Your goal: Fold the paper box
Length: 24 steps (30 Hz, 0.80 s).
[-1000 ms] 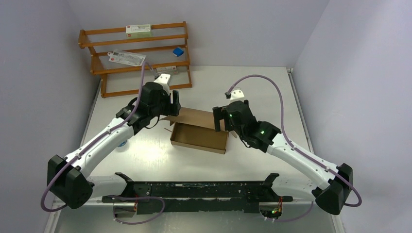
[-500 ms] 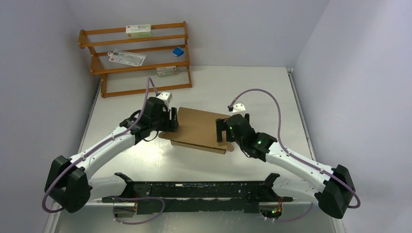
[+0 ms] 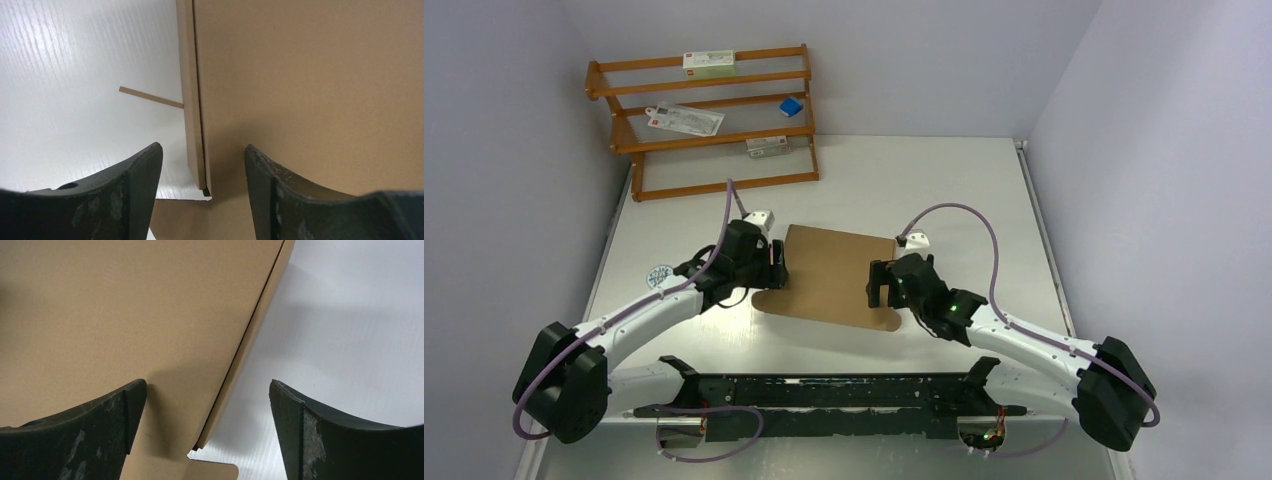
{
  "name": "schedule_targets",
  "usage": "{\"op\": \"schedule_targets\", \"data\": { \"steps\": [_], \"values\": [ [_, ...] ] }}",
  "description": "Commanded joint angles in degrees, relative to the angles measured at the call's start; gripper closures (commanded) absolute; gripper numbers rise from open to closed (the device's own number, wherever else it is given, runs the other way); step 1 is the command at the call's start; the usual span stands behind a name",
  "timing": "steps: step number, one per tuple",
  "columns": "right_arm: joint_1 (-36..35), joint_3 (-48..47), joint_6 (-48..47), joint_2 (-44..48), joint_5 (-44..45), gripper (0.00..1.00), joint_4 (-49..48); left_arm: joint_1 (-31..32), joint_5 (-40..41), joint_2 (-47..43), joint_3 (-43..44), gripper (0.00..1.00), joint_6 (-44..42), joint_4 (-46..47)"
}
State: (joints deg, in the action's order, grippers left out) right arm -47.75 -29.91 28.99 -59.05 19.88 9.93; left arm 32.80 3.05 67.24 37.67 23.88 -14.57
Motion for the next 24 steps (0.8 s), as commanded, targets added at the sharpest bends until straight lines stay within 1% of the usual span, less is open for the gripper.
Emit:
{"op": "schedule_targets", "data": {
  "steps": [1, 5, 9, 12, 14, 18, 21, 24],
  "values": [
    [-0.1, 2.6, 2.3, -0.7, -0.7, 0.04, -4.4, 0.2, -0.9, -1.8, -3.2, 0.35, 1.8, 3.5],
    [0.8, 5.7, 2.6, -1.1, -2.1, 0.07, -8.9, 0.3, -1.4, -2.4, -6.2, 0.37, 3.0, 6.4],
    [2.4, 8.2, 2.7, -2.2, -4.5, 0.12, -12.7, 0.3, -1.8, -1.2, -7.3, 0.38, 3.2, 7.7],
    [4.3, 9.8, 2.4, -2.4, -6.5, 0.15, -15.8, 0.3, -2.2, 0.1, -8.0, 0.39, 3.5, 10.5],
    [6.5, 11.2, 2.3, -2.2, -9.4, 0.18, -19.0, 0.3, -2.5, 1.3, -8.1, 0.4, 3.9, 12.6],
    [12.1, 14.0, 3.0, -2.9, -16.8, 0.27, -26.1, 0.2, -2.4, 3.3, -7.6, 0.4, 4.2, 16.4],
    [15.0, 14.9, 2.8, -4.9, -19.6, 0.3, -30.4, 0.0, -2.1, 4.5, -6.3, 0.41, 4.4, 18.4],
    [16.4, 13.1, 1.9, -7.7, -22.4, 0.31, -33.0, -0.6, -2.5, 5.6, -5.3, 0.41, 4.8, 22.0]
  ]
}}
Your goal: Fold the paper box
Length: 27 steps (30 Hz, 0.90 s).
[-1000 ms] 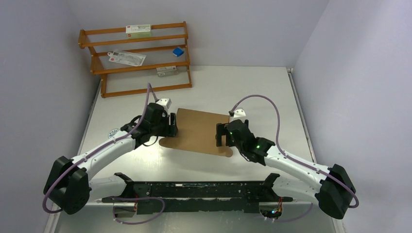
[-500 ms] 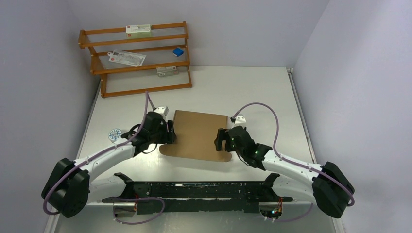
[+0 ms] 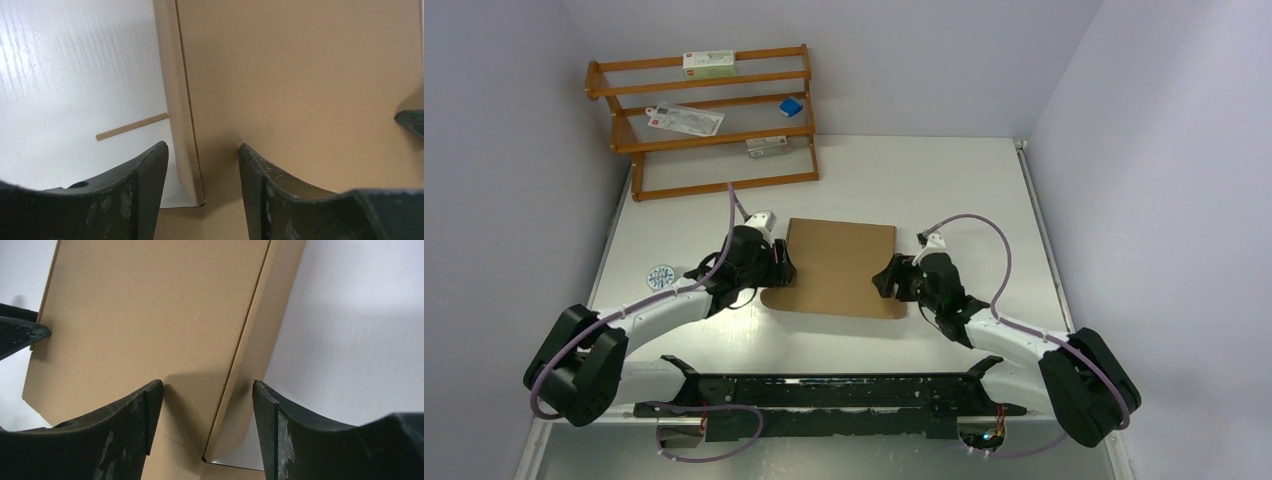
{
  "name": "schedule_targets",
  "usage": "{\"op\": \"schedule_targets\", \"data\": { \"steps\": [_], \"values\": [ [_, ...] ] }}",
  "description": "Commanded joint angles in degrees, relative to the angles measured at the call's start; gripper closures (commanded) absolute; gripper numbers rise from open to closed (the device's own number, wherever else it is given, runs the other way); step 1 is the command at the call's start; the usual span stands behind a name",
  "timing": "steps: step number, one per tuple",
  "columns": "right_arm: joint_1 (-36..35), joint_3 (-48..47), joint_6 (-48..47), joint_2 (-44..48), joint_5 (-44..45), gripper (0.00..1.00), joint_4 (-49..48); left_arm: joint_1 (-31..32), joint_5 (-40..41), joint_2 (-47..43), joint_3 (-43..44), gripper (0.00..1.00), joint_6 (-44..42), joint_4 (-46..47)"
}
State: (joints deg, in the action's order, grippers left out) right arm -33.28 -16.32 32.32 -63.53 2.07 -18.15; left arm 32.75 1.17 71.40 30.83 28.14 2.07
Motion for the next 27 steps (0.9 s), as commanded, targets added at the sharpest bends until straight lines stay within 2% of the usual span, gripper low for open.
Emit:
{"op": "schedule_targets", "data": {
  "steps": [1, 4, 9, 15, 19, 22, 27],
  "values": [
    [2.2, -1.3, -1.8, -4.0, -4.8, 0.31, -5.1, -0.9, -0.6, 2.0, 2.3, 0.41, 0.6, 6.0],
    [2.4, -4.6, -2.9, -5.1, -2.7, 0.3, -3.3, -2.2, -0.6, 3.0, 4.4, 0.4, 0.3, 6.3],
    [2.3, -10.4, -7.6, -2.5, 2.4, 0.18, 5.9, -3.9, -1.4, 1.0, 5.9, 0.35, 0.7, 4.3],
    [1.1, -12.6, -14.5, 4.0, -1.2, 0.11, 14.0, -5.0, 1.9, -7.8, 5.5, 0.22, 0.5, -1.2],
    [-2.0, -14.5, -17.4, 7.9, -1.8, 0.09, 18.6, -5.2, 4.2, -15.7, 5.8, 0.12, 0.7, -6.9],
    [-4.1, -14.4, -19.7, 9.7, -3.6, 0.06, 19.0, -5.2, 6.7, -19.5, 6.5, 0.09, 0.5, -12.0],
    [-14.4, -18.1, -25.5, 7.1, 1.9, 0.04, 22.5, -5.2, 8.0, -24.4, 5.6, 0.04, 0.7, -17.0]
  ]
}}
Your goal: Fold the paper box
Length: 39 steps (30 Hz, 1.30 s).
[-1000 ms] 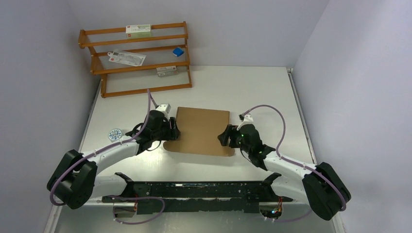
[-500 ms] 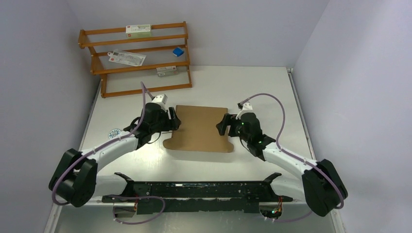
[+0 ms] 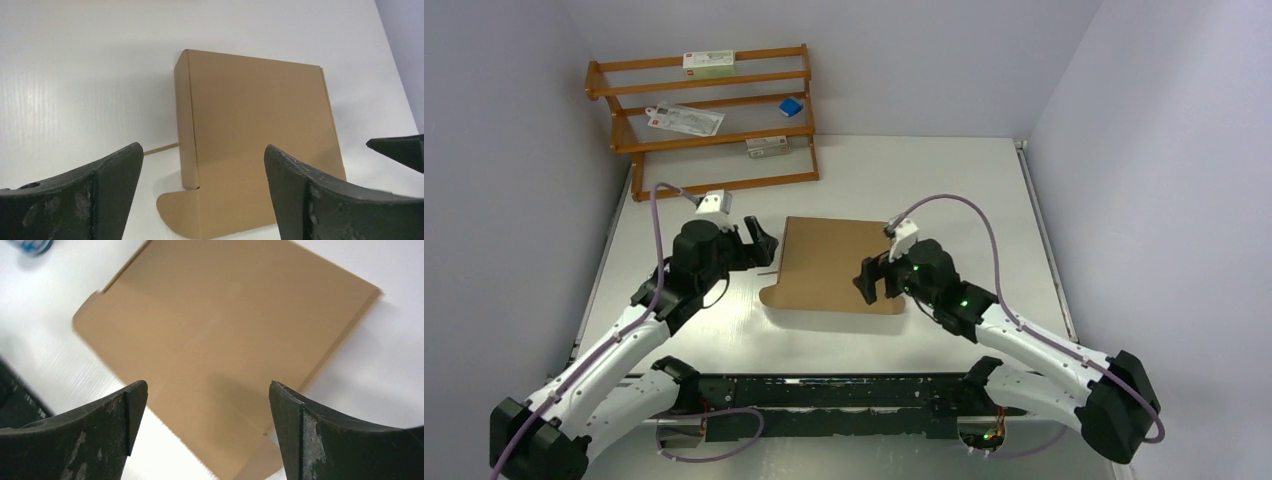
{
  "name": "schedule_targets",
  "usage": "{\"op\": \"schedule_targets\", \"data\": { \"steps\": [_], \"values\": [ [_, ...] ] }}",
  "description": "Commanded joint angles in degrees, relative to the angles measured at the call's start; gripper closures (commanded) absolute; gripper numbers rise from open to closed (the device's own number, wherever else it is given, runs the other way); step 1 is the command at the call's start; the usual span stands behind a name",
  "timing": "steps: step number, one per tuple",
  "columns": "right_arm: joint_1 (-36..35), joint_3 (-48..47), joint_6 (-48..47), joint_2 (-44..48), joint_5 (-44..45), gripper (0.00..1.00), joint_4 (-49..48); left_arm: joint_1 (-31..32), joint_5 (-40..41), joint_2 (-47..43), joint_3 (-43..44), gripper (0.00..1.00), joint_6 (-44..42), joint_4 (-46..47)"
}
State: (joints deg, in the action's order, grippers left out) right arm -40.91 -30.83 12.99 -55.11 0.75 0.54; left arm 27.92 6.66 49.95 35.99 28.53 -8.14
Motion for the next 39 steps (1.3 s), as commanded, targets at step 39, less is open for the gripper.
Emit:
{"op": "schedule_targets", "data": {
  "steps": [39],
  "values": [
    [-43.1, -7.3, -42.5, -38.5, 53.8, 0.38, -14.6, -0.5, 3.6, -6.6, -8.6, 0.03, 4.8, -4.2]
  ]
}}
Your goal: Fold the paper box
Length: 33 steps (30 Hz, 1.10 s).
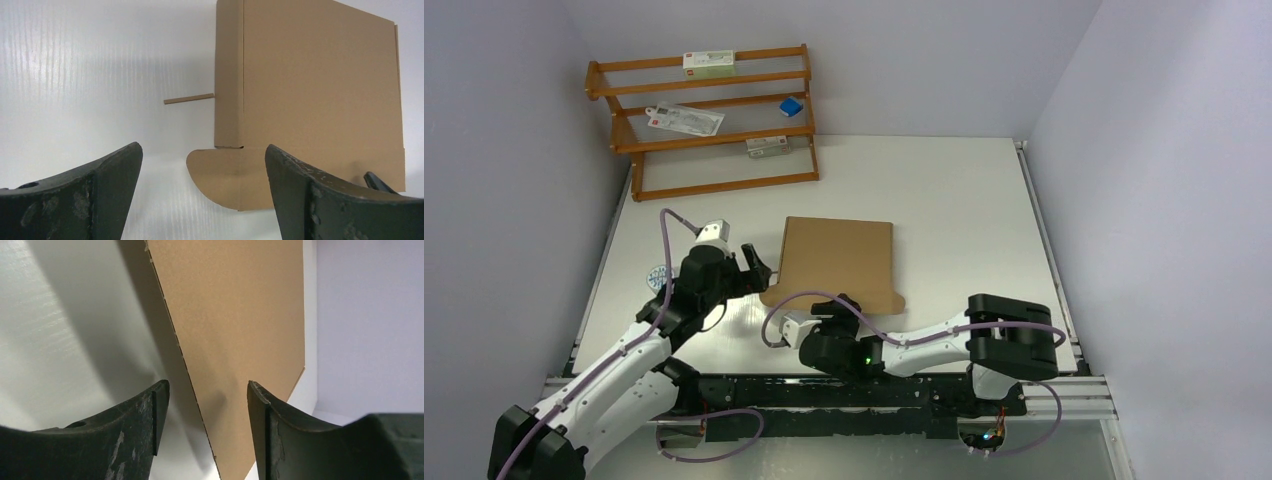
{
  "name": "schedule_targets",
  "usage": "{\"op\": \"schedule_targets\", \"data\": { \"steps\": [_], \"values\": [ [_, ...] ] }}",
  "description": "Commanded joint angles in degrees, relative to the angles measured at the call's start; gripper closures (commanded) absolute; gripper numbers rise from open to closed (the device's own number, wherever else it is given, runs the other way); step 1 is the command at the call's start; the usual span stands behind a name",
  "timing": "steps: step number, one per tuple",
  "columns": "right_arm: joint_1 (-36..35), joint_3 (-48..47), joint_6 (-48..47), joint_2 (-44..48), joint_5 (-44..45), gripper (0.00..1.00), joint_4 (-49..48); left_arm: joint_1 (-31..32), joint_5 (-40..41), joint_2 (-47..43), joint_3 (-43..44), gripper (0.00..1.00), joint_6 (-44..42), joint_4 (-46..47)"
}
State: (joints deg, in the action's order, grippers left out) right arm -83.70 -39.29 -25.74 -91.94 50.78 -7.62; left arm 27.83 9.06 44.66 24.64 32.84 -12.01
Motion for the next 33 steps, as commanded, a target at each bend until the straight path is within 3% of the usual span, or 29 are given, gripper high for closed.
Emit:
{"op": "schedule_targets", "data": {
  "steps": [1, 4, 12, 15, 21, 29, 33],
  "values": [
    [-0.4, 1.3, -4.3, -2.1, 4.2, 0.39, -7.5, -0.4, 1.3, -1.7, 3.0, 0.03, 0.6, -0.7],
    [-0.4, 1.9, -5.5, -2.9, 5.0, 0.47, -10.3, -0.4, 2.3, -3.2, 3.9, 0.04, 1.1, -1.7],
    [-0.4, 1.6, -7.2, 0.4, 4.4, 0.9, -10.7, -0.4, 5.1, -5.8, 9.9, 0.03, -0.7, -7.6],
    [-0.4, 0.1, -6.6, 3.8, 2.2, 0.99, -7.5, -0.4, 6.1, -7.1, 12.4, 0.03, -2.0, -9.7],
    [0.3, -6.9, -3.7, 11.1, -4.4, 1.0, 5.0, -0.4, 8.8, -8.6, 18.7, 0.03, -5.6, -14.0],
    [1.5, -11.4, -0.6, 14.6, -10.4, 1.0, 12.6, -0.4, 9.0, -10.8, 21.2, 0.03, -6.3, -17.1],
    [6.3, -15.7, 2.9, 17.1, -19.5, 1.0, 17.8, -0.4, 10.9, -11.4, 24.6, 0.03, -7.9, -20.4]
  ]
}}
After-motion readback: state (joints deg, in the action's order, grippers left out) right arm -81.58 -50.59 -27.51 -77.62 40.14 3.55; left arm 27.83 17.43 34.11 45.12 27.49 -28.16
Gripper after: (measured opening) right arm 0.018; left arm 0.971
